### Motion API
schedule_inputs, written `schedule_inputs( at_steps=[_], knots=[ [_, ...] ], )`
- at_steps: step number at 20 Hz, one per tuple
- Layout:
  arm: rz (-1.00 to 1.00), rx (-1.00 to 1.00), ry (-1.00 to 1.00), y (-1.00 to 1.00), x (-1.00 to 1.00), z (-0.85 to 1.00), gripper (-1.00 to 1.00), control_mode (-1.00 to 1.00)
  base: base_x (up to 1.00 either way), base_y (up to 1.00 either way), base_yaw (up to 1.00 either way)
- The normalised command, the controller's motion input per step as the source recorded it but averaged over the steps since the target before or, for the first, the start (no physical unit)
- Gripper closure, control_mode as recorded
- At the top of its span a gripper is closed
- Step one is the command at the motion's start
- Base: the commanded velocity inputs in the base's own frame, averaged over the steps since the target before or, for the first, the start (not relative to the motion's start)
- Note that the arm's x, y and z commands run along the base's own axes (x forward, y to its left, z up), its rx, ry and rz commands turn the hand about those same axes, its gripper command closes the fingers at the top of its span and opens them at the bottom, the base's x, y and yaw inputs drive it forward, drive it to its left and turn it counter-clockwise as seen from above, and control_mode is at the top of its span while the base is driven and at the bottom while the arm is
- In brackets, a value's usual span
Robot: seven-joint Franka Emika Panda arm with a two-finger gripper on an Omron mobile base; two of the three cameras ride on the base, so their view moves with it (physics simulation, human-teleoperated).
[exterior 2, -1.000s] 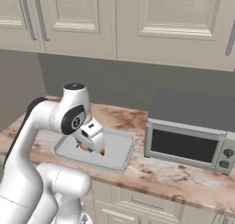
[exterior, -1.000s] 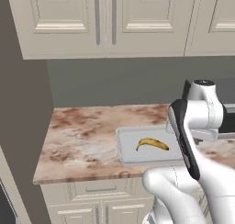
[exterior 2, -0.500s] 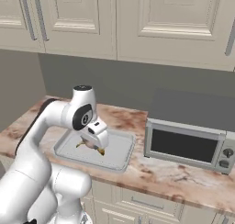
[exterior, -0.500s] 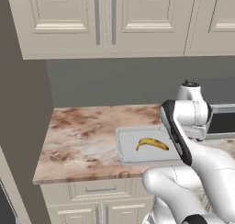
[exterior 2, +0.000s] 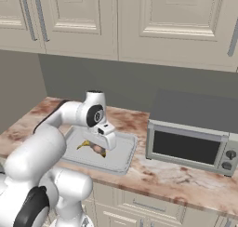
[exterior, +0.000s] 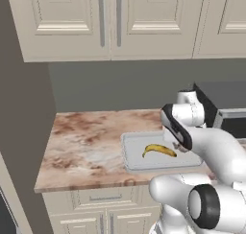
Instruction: Pick the tangerine and banana from the fridge and place them inside the tupperware on the counter.
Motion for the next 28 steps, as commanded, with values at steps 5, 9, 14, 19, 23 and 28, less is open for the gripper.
schedule_inputs(
  at_steps=[5, 9, 14, 19, 23, 28],
  knots=[
    [0.0, 0.0, 0.05, -0.02, 0.32, -0.37, 1.0, -1.0, 0.0, 0.0, 0.0],
    [0.0, 0.0, 0.0, 0.0, 0.3, -0.38, 1.0, -1.0, 0.0, 0.0, 0.0],
    [0.0, 0.0, 0.0, -0.01, 0.27, -0.41, 1.0, -1.0, 0.0, 0.0, 0.0],
    [0.0, 0.0, 0.0, -0.06, 0.11, -0.42, 1.0, -1.0, 0.0, 0.0, 0.0],
    [0.0, 0.0, 0.0, -0.12, 0.01, -0.37, 1.0, -1.0, 0.0, 0.0, 0.0],
    [0.0, 0.0, 0.0, -0.06, 0.0, -0.36, 1.0, -1.0, 0.0, 0.0, 0.0]
  ],
)
